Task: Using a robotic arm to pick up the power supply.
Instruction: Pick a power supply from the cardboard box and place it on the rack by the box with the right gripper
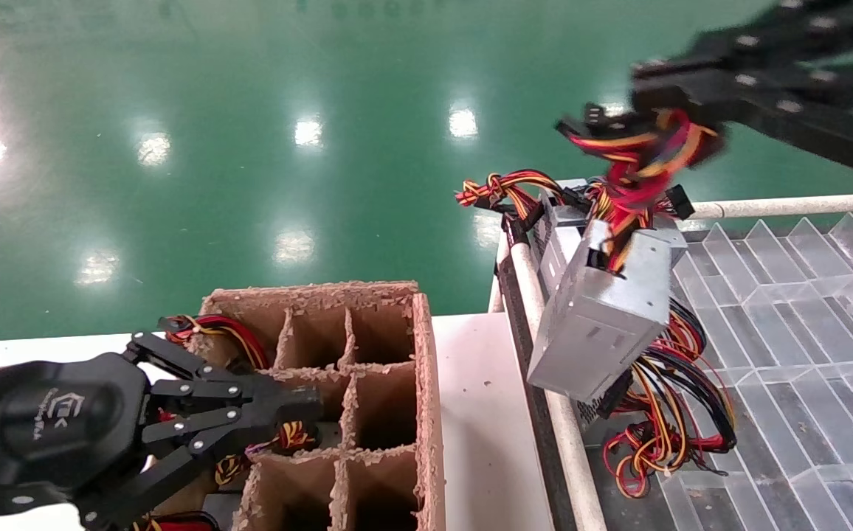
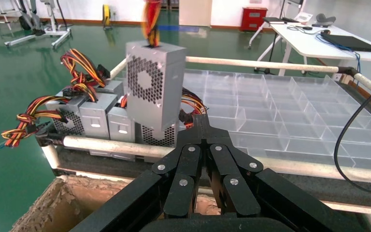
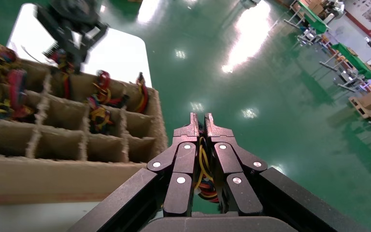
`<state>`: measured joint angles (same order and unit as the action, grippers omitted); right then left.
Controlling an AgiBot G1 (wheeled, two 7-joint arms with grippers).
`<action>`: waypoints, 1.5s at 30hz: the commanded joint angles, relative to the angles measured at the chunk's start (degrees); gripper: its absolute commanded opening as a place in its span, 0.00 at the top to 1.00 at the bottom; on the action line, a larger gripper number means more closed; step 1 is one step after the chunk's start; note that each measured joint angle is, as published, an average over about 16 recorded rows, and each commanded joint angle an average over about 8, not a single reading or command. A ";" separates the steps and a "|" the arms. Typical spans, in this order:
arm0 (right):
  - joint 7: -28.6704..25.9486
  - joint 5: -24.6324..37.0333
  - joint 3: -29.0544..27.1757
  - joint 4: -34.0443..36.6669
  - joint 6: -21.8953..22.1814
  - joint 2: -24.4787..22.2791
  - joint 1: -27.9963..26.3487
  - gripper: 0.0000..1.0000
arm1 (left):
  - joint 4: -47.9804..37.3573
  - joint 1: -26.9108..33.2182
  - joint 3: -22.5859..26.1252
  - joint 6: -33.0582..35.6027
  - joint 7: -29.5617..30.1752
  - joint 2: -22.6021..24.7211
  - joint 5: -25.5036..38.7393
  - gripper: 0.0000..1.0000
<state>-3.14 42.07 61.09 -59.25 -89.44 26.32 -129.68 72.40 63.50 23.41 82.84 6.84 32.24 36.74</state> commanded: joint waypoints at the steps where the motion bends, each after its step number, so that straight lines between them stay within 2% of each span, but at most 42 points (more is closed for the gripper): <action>1: -2.82 -0.62 -0.03 -4.30 0.24 -3.16 -0.85 1.00 | 0.00 0.00 0.00 0.00 0.00 0.00 0.00 1.00; 8: -11.43 -1.35 -0.49 -15.05 1.17 -10.72 -3.03 1.00 | 0.00 0.00 0.00 0.00 0.00 0.00 0.00 1.00; 16: -14.79 -3.28 0.78 -18.27 -0.52 -16.83 -2.83 1.00 | 0.00 0.00 0.00 0.00 0.00 0.00 0.00 1.00; 23: -13.93 -4.54 3.87 -18.62 -1.65 -21.62 -1.51 1.00 | 0.00 0.00 0.01 0.00 0.00 0.00 0.00 1.00; 34: -9.42 -5.61 7.22 -18.64 -2.04 -29.14 1.65 1.00 | 0.00 0.00 0.01 0.00 0.00 0.00 -0.01 1.00; 45: -4.39 -7.19 10.21 -18.00 -1.49 -30.79 8.08 1.00 | 0.00 0.00 0.01 0.00 -0.01 0.00 -0.01 1.00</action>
<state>-7.64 34.89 71.15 -77.07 -90.82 -3.79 -122.02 72.40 63.50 23.42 82.84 6.83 32.23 36.74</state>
